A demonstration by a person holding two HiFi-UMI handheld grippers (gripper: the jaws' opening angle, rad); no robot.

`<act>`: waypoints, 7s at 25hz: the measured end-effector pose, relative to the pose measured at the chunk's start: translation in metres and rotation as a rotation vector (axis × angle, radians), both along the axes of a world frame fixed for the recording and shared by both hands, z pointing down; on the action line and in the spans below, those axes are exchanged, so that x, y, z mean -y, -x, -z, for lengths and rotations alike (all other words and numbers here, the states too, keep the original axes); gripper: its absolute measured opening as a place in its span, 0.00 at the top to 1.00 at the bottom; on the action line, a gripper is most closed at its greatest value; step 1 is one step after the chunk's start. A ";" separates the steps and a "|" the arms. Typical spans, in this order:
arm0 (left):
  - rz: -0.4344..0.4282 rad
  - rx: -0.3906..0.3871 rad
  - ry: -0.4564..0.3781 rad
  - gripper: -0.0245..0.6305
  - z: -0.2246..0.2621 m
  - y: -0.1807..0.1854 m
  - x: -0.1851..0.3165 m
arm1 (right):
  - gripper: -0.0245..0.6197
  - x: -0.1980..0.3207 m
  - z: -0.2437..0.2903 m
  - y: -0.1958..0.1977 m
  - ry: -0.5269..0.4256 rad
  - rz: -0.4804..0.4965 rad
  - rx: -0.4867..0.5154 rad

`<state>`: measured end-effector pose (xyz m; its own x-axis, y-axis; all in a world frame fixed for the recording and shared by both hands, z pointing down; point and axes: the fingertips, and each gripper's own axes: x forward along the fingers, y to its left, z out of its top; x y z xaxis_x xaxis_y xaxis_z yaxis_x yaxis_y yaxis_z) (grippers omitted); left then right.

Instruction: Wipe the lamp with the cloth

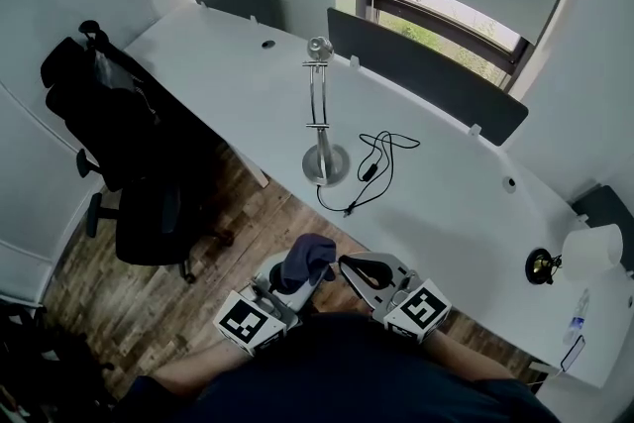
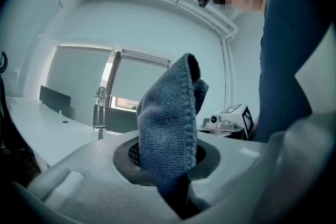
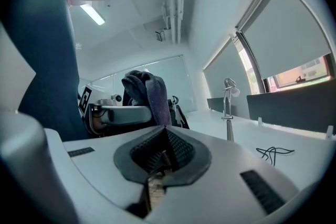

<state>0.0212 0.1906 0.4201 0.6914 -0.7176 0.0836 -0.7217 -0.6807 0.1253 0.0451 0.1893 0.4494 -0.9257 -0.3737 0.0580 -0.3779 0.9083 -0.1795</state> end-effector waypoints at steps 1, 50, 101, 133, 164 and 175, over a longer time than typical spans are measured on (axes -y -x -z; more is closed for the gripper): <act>-0.005 0.002 -0.001 0.84 0.000 0.001 0.005 | 0.94 0.005 0.000 0.002 -0.009 0.000 -0.003; -0.095 0.036 -0.037 0.84 0.026 0.115 0.322 | 0.94 0.338 0.005 0.074 -0.003 -0.264 -0.073; -0.186 0.646 -0.262 0.84 0.008 0.114 0.454 | 0.88 0.346 -0.014 0.086 0.056 -0.149 -0.062; -0.249 1.088 -0.638 0.84 0.053 0.086 0.494 | 0.89 0.347 -0.014 0.092 0.057 -0.103 -0.033; -0.178 1.094 -0.551 0.84 0.023 0.117 0.502 | 0.88 0.347 -0.015 0.091 0.058 -0.141 -0.094; -0.109 0.727 -0.358 0.84 0.021 0.126 0.433 | 0.88 0.347 -0.015 0.090 0.063 -0.175 -0.127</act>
<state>-0.1051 -0.2426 0.3993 0.6201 -0.7177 0.3167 -0.4661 -0.6618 -0.5871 -0.0449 -0.1575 0.4642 -0.8308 -0.5202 0.1981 -0.5521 0.8153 -0.1747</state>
